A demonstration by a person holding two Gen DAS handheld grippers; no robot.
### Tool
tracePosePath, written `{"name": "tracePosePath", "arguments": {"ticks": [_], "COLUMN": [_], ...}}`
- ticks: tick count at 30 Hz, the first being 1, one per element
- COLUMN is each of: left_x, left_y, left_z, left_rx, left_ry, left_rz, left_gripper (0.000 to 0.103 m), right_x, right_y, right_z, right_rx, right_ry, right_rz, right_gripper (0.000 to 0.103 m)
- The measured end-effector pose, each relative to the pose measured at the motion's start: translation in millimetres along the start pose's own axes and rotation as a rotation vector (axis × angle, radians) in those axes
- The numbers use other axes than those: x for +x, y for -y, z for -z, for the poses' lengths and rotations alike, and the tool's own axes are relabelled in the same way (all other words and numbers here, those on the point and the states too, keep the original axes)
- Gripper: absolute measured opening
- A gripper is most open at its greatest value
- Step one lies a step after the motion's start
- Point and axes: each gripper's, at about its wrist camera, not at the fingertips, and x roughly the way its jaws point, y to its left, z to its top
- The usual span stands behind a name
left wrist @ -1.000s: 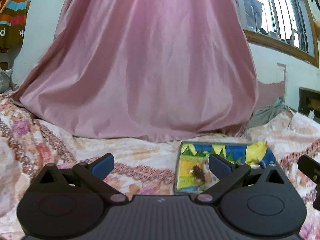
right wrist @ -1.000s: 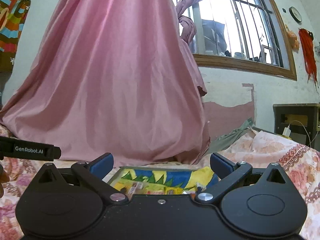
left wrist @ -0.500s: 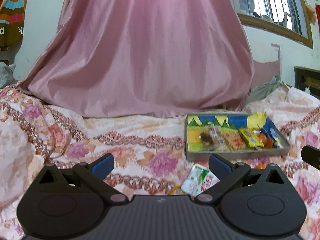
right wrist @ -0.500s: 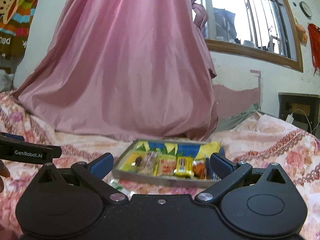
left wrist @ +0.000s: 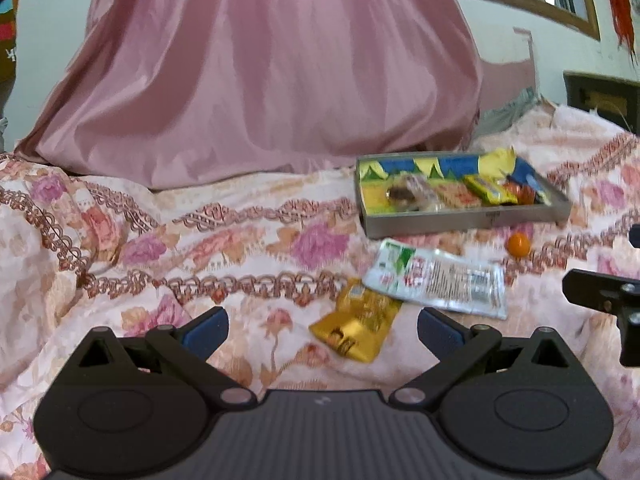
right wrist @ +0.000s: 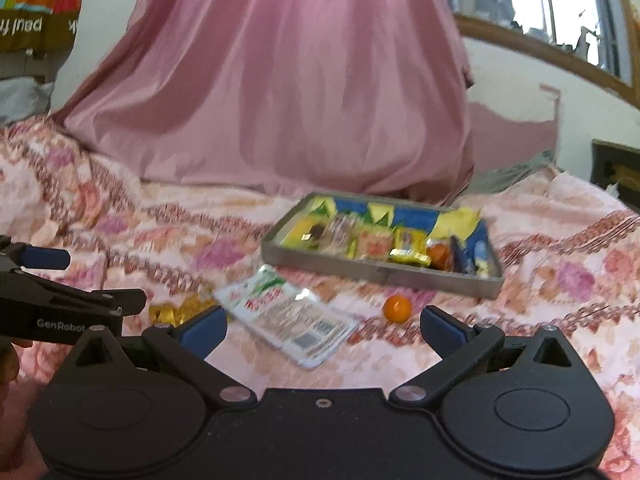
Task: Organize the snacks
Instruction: 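Move both tools down over the white tofu pack and yellow bags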
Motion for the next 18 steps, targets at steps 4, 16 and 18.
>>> {"name": "tracePosePath", "arguments": {"ticks": [4,16,18], "left_x": [5.0,17.2,18.8], "left_y": [-2.6,-8.7,-9.2], "left_z": [6.7,13.0,12.6], "left_rx": [0.006,-0.024,-0.029], "left_ry": [-0.024,-0.065,-0.068], "left_rz": [0.004,0.006,0.007], "left_gripper": [0.103,0.103,0.102], "right_x": [9.3,19.6,21.0], "right_y": [-1.7,-3.6,-3.4], "right_z": [2.8,6.3,6.9], "right_rx": [-0.004,-0.001,0.005], "right_ry": [-0.036,-0.079,-0.085], "right_rz": [-0.008,-0.02,-0.022], "right_gripper": [0.102,0.102,0.102]}}
